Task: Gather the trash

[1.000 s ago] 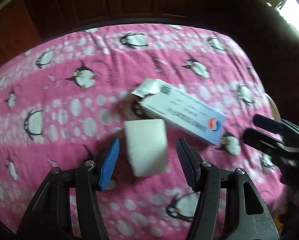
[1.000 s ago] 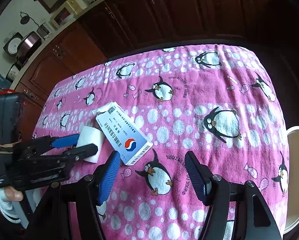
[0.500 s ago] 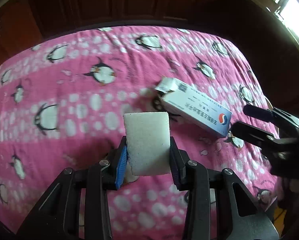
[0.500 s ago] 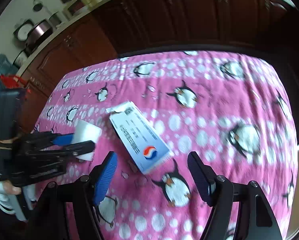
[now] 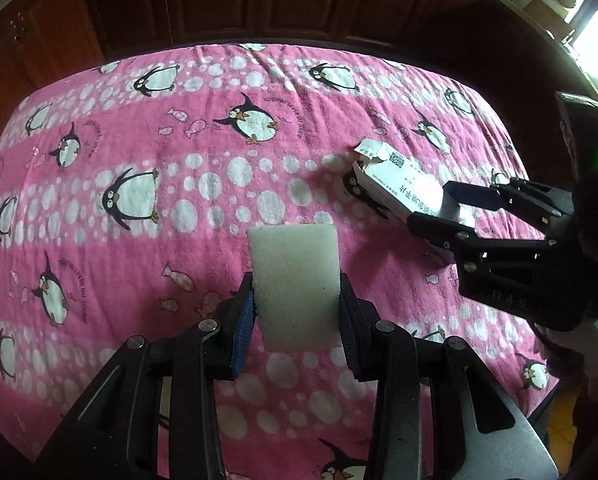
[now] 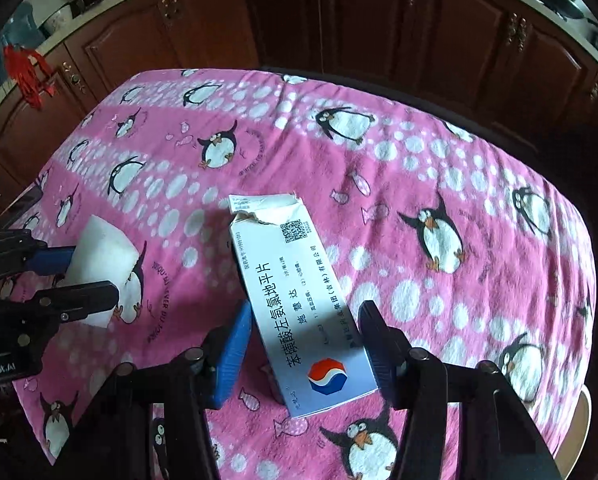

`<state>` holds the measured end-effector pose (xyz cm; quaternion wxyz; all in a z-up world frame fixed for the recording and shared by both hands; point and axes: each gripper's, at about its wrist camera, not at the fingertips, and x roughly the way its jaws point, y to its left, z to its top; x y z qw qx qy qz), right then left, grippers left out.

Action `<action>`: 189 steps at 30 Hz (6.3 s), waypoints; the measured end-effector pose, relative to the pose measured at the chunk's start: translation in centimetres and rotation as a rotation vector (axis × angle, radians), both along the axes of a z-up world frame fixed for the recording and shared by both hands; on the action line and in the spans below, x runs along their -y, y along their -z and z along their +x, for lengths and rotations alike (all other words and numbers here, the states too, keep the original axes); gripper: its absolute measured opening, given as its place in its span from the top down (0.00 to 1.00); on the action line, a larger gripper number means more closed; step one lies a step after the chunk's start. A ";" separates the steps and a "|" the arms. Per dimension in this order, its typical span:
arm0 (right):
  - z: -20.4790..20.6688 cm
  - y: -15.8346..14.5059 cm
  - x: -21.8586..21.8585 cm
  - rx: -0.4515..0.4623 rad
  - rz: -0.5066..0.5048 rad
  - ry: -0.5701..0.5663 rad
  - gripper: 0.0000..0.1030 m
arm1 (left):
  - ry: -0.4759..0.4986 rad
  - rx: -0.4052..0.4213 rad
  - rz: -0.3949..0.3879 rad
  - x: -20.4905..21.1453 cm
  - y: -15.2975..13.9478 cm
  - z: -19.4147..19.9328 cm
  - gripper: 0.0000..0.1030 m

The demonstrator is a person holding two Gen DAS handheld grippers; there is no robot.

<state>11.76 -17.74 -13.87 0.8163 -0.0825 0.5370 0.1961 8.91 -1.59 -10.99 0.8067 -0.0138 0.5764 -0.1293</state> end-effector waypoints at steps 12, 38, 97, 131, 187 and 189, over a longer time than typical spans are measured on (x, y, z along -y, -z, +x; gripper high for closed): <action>-4.6 -2.9 3.9 0.069 0.102 0.174 0.53 | 0.013 0.038 -0.012 2.2 -0.4 0.0 0.66; -11.4 -7.2 16.1 0.174 0.213 0.434 0.55 | 0.235 0.096 -0.067 13.9 -4.0 -1.4 0.66; -21.2 -6.8 32.2 0.287 0.049 1.030 0.42 | 0.526 0.248 -0.163 33.5 -5.7 -5.9 0.36; -26.5 -15.1 24.6 0.699 -0.078 1.066 0.22 | 0.414 0.592 -0.174 26.0 -12.3 -10.8 0.36; -26.9 -15.2 25.5 0.702 -0.073 1.093 0.09 | 0.370 0.597 -0.174 24.3 -11.5 -9.9 0.18; -27.0 -15.1 25.5 0.702 -0.074 1.094 0.09 | 0.368 0.597 -0.175 24.2 -11.4 -9.9 0.18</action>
